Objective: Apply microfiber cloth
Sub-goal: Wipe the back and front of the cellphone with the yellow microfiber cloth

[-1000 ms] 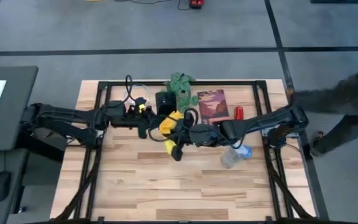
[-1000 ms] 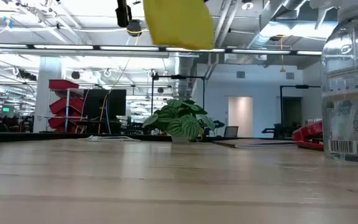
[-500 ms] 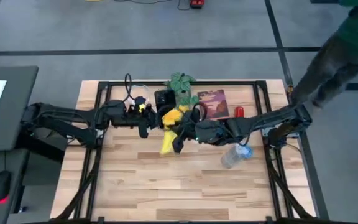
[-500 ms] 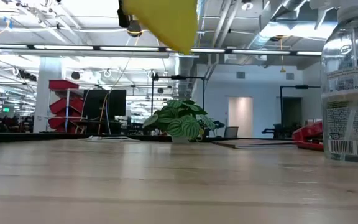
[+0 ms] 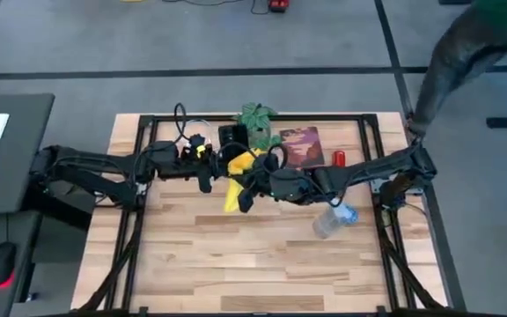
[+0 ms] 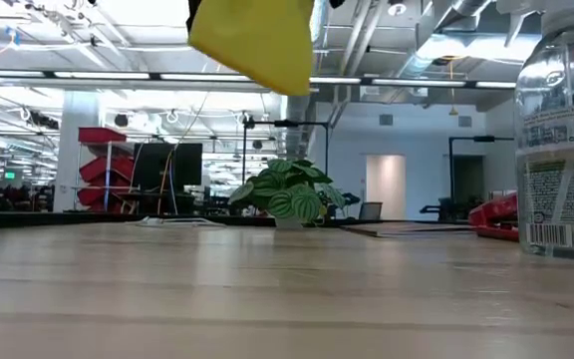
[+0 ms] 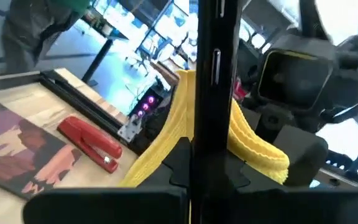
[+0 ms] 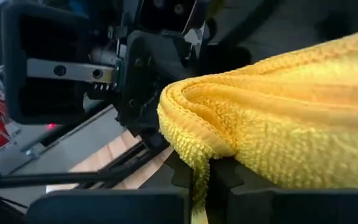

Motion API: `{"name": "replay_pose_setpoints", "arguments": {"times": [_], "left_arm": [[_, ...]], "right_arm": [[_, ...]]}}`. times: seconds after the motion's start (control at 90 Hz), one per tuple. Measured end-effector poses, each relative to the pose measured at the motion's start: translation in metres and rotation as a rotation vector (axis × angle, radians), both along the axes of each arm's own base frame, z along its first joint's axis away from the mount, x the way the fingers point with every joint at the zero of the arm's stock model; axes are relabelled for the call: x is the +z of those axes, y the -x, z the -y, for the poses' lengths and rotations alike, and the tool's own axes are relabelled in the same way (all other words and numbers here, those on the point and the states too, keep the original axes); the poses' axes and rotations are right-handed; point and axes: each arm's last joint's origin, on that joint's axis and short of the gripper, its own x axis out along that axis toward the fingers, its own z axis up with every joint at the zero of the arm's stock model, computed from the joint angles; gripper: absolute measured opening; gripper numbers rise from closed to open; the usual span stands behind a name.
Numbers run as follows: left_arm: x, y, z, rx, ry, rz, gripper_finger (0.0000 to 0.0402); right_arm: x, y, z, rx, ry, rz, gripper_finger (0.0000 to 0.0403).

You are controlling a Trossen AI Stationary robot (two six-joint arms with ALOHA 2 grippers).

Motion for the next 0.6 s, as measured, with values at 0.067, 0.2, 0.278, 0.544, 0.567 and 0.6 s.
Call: {"name": "replay_pose_setpoints", "arguments": {"times": [0.067,0.2,0.278,0.544,0.567,0.6], "left_arm": [[0.000,0.000,0.000,0.007,0.002,0.004,0.0004],[0.000,0.000,0.000,0.008,-0.002,0.003,0.0004],[0.001,0.000,0.000,0.007,-0.006,0.007,0.0004],[0.002,0.001,-0.001,0.037,-0.007,0.011,0.0004],[0.002,0.001,-0.001,0.046,-0.008,0.010,0.0004],[0.002,0.001,-0.002,0.061,-0.007,0.009,0.0004]], "right_arm": [[-0.001,0.001,0.002,-0.001,0.004,-0.015,0.0000],[0.003,0.010,0.004,0.023,0.025,-0.077,0.0000],[0.008,0.017,0.004,0.024,0.028,-0.093,0.0000],[0.007,0.015,0.004,0.029,-0.002,-0.080,0.0000],[0.005,0.013,0.003,0.025,-0.010,-0.074,0.0000],[0.003,0.010,0.003,0.018,-0.021,-0.060,0.0000]]}}
